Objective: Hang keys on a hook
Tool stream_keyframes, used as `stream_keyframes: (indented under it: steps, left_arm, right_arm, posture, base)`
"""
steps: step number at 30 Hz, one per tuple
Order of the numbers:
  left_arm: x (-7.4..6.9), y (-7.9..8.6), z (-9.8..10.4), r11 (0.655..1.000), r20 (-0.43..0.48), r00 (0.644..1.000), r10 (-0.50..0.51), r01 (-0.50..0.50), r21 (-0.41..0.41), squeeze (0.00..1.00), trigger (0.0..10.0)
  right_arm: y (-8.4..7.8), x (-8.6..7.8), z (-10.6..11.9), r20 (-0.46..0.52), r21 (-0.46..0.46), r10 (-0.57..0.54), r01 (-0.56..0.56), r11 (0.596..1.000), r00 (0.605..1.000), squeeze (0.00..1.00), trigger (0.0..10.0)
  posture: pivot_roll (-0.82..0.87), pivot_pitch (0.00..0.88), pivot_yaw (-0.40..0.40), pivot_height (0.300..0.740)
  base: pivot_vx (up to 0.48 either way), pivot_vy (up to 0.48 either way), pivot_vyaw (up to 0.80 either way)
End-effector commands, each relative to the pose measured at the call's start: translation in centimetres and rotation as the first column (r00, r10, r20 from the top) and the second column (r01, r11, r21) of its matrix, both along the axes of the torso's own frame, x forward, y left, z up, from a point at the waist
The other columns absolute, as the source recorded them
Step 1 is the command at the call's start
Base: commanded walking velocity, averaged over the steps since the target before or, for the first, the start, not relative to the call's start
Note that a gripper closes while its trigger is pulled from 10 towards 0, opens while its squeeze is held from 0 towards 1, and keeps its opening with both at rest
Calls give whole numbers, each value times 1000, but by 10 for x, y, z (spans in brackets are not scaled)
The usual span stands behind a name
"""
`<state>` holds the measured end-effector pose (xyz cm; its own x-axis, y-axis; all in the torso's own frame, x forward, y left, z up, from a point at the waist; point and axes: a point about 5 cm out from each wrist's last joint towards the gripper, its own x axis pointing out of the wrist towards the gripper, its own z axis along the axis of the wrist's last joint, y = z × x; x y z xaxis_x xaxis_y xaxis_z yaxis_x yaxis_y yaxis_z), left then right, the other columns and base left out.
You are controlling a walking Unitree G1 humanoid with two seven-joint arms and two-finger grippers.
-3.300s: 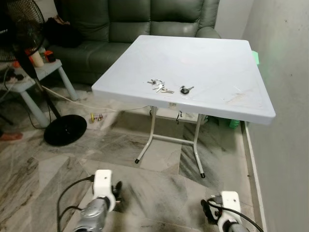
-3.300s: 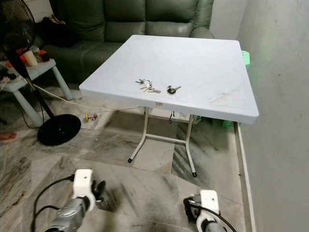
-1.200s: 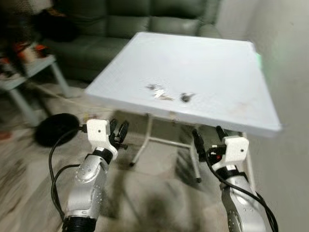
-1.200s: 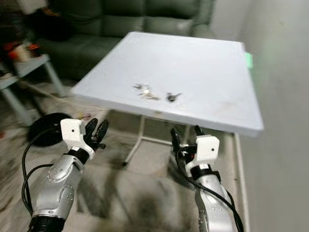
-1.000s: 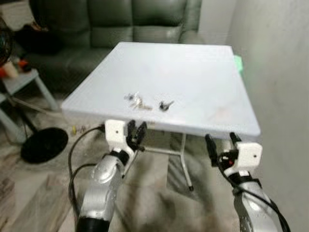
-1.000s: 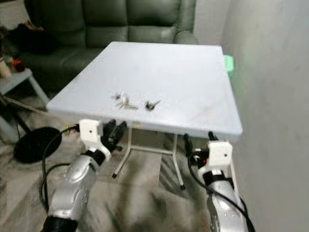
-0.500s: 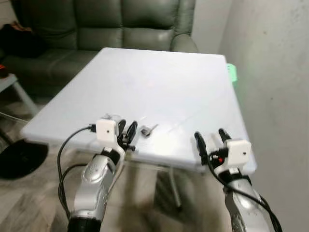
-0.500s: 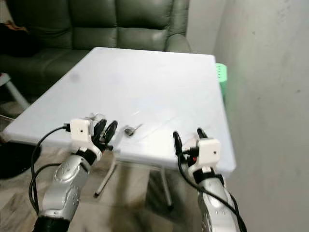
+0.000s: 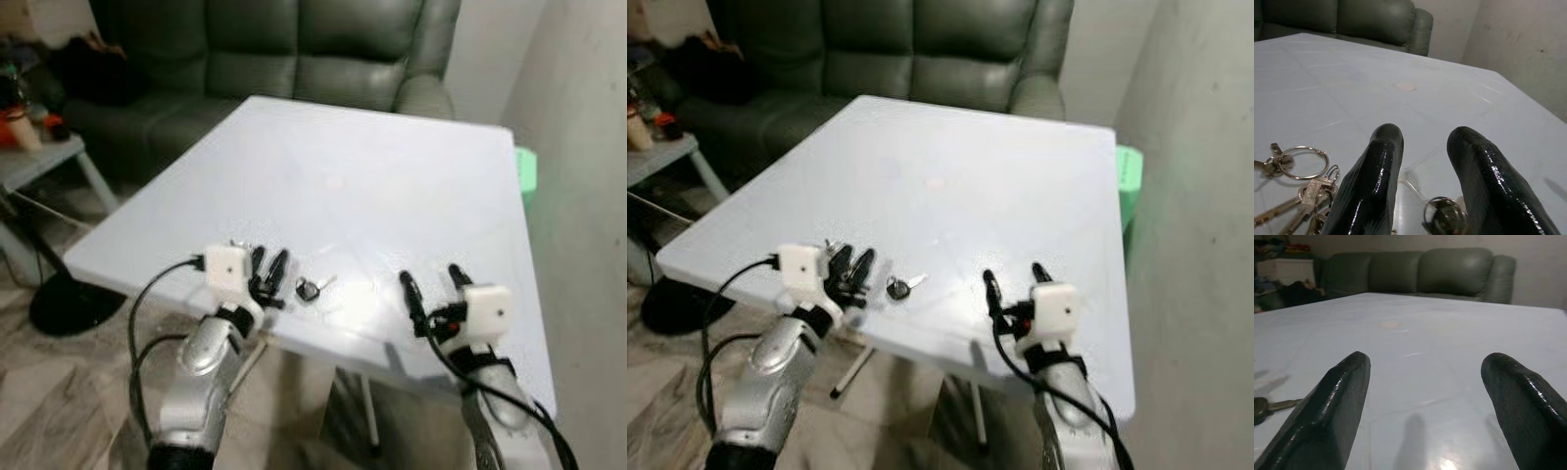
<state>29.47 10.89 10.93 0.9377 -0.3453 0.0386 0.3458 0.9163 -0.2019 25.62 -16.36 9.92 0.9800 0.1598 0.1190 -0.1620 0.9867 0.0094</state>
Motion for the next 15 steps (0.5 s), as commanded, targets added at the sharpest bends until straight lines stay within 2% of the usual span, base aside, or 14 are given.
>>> stream_keyframes:
  steps: [1, 3, 15]
  left_arm:
    - [1, 3, 2, 1000, -5, 1000, 13, -14, -3, 0, 10000]
    - [1, 3, 2, 1000, -6, 1000, 15, -15, -3, 0, 10000]
    - [1, 3, 2, 1000, -12, 1000, 14, -14, -22, 0, 10000]
  right_arm:
    - [0, 0, 1, 0, 1, -8, 8, 1000, 1000, 0, 10000]
    - [0, 0, 1, -2, 1, -7, 7, 1000, 1000, 0, 10000]
    - [1, 1, 1, -1, -2, -7, 7, 1000, 1000, 0, 10000]
  posture:
    - [60, 0, -5, 736]
    - [63, 0, -6, 736]
    - [61, 0, -9, 736]
  base:
    - [0, 0, 0]
    - [0, 171, 0]
    - [0, 395, 0]
